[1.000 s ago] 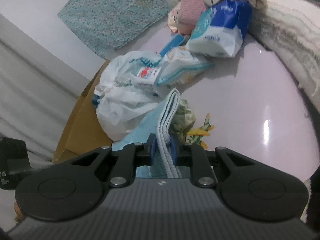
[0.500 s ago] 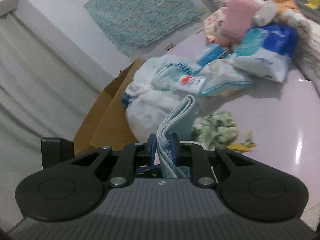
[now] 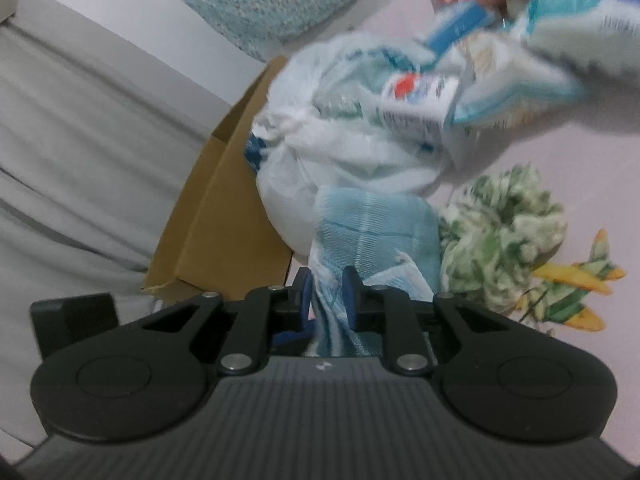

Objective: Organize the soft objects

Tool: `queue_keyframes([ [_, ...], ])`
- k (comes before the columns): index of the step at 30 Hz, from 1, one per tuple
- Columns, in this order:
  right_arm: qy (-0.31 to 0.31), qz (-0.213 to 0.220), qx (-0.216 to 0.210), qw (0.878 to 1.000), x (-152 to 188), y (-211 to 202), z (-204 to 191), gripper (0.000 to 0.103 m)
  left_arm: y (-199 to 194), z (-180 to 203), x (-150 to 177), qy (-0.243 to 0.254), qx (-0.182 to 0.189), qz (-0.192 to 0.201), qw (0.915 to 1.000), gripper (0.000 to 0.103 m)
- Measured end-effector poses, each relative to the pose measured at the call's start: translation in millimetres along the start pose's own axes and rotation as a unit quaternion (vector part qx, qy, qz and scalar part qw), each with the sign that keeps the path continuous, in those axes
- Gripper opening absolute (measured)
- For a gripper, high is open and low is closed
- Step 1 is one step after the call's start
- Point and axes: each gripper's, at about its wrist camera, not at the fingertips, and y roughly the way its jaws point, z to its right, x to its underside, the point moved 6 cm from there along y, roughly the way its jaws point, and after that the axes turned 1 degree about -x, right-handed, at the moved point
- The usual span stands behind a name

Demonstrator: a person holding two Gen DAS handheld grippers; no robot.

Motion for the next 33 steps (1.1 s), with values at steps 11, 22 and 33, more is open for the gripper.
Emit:
queue_keyframes([
  [11, 0.114, -0.025, -0.074, 0.99, 1, 19, 22, 0.059, -43, -3, -12, -0.003, 0.012, 0.066, 0.9977, 0.056],
  [22, 0.113, 0.021, -0.066, 0.991, -4, -21, 30, 0.065, 12, 14, -7, 0.038, -0.017, 0.009, 0.9991, 0.048],
  [33, 0.055, 0.018, 0.02, 0.998, 16, -25, 52, 0.021, 11, -4, -7, -0.007, -0.003, 0.003, 1.0, 0.047],
])
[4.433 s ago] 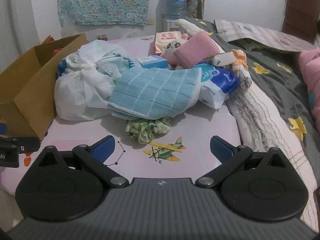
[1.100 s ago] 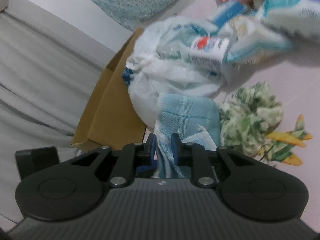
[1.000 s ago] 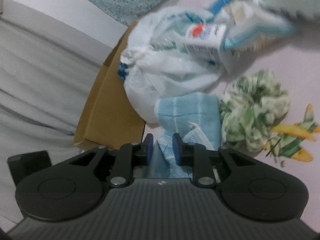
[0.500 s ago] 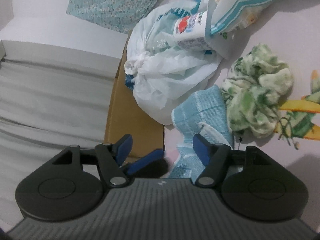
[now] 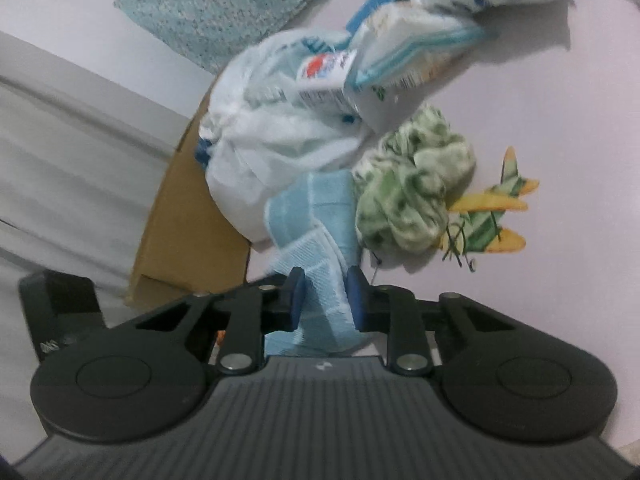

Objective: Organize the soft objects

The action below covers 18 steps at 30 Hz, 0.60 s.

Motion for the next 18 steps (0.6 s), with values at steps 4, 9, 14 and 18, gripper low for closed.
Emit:
queue_keyframes([
  [4, -0.004, -0.013, -0.001, 1.0, -1, 7, 2, 0.021, -7, -5, -4, -0.027, 0.021, 0.004, 0.9994, 0.052],
  [9, -0.027, -0.021, 0.007, 0.999, 2, 11, -3, 0.021, 1, -6, -13, -0.053, 0.032, -0.007, 0.9981, 0.065],
  [14, -0.057, -0.018, 0.013, 0.998, 4, 13, -8, 0.021, 19, 5, -12, -0.038, 0.035, -0.038, 0.9979, 0.066],
  [18, -0.088, -0.01, 0.012, 0.996, 6, 14, -12, 0.023, 26, 8, -14, -0.044, 0.034, -0.046, 0.9974, 0.066],
])
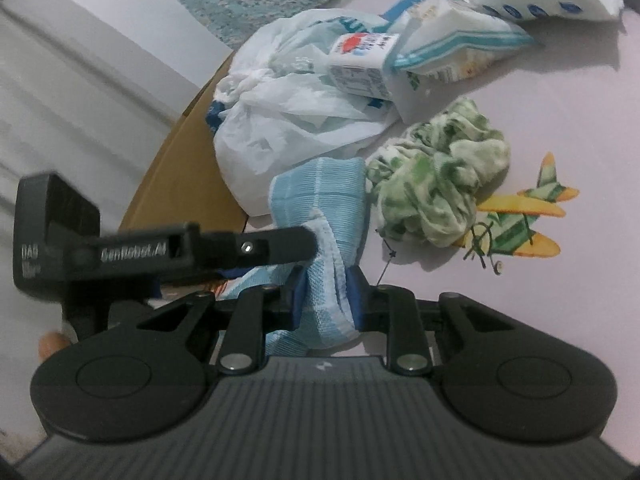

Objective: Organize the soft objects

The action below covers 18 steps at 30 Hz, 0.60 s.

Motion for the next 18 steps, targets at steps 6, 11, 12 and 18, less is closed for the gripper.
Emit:
queue_keyframes([
  [6, -0.062, 0.009, 0.001, 0.998, 5, 2, -11, 0.023, 5, 5, -4, 0.013, -0.003, -0.006, 0.9999, 0.066],
  [11, -0.122, 0.023, 0.02, 0.992, 8, 1, -21, 0.024, 9, 12, -6, 0.035, -0.012, -0.011, 0.9992, 0.07],
  [12, -0.131, 0.024, 0.022, 0.991, 9, 0, -23, 0.024, 10, 13, -6, 0.041, -0.015, -0.011, 0.999, 0.07],
  [18, -0.153, 0.034, 0.029, 0.987, 10, -13, -23, 0.028, 13, 20, -3, 0.073, -0.031, -0.002, 0.9969, 0.068],
])
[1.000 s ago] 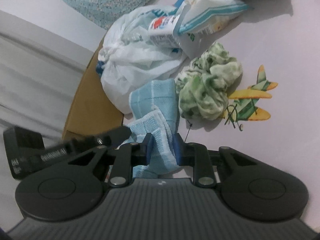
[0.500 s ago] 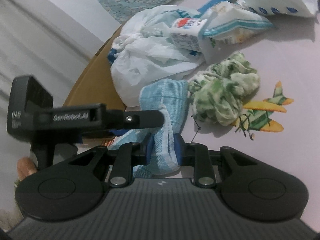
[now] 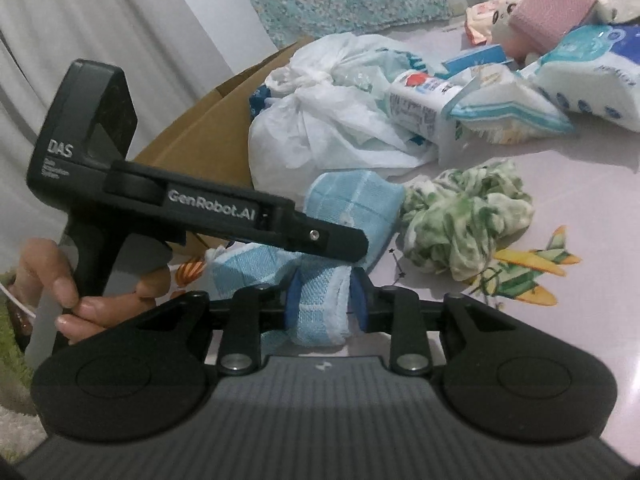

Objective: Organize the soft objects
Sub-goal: 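Release the towel from the right gripper and move it toward the wet-wipes pack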

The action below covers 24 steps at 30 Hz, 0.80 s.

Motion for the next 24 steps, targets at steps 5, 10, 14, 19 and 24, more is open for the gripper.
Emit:
queue_keyframes([
  [5, -0.001, 0.007, 0.022, 1.0, 2, -19, 10, 0.03, 0, 1, 2, 0.013, -0.007, 0.006, 0.9999, 0.067],
  [10, 0.008, 0.024, 0.05, 0.998, -2, -45, 23, 0.032, 1, 4, 2, 0.026, -0.013, 0.007, 0.9996, 0.067],
  [14, 0.013, 0.062, 0.088, 0.994, -19, -69, 37, 0.047, 2, 8, 4, 0.042, -0.02, 0.009, 0.9989, 0.068],
  [19, -0.042, 0.095, 0.167, 0.981, -58, -86, 49, 0.079, 2, 11, 6, 0.061, -0.025, 0.016, 0.9977, 0.06],
  [24, -0.137, 0.078, 0.234, 0.96, -111, -72, 72, 0.095, 1, 10, 7, 0.062, -0.02, 0.02, 0.9977, 0.054],
])
